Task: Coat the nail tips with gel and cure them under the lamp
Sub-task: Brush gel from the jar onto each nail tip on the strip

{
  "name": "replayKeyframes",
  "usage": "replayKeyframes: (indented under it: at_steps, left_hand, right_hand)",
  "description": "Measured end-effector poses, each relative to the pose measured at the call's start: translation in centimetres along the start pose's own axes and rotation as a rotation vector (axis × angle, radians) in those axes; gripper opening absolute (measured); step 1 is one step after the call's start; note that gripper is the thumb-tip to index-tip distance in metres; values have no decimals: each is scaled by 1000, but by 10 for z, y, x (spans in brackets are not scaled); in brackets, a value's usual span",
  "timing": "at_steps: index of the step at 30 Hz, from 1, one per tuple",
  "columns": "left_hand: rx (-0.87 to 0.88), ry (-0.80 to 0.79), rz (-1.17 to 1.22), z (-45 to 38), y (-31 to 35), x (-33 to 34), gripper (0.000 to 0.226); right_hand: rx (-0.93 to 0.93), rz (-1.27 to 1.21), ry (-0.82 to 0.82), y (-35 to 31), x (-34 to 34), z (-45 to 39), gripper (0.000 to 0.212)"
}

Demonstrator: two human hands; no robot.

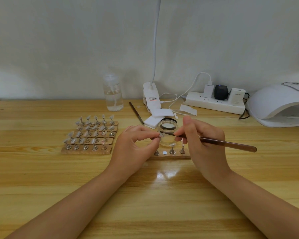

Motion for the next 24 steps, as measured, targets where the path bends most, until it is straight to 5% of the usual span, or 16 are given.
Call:
replayKeyframes:
  at_steps: [13,24]
  left_hand:
    - [-21,-18,2,0,-1,1,22]
    - [28,2,-12,0,3,0,36]
  right_hand:
    - [87,-45,36,5,-6,0,41]
    - [66,-54,33,3,-1,0,33]
Point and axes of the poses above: each hand's wrist, its own z-axis away from the middle knuckle, its own x-axis out of the palm, y = z × x, the point moved 7 cm from there along -z, towards the middle knuckle, and after that the axes turned 13 degrees about y, right-handed, at the moved point
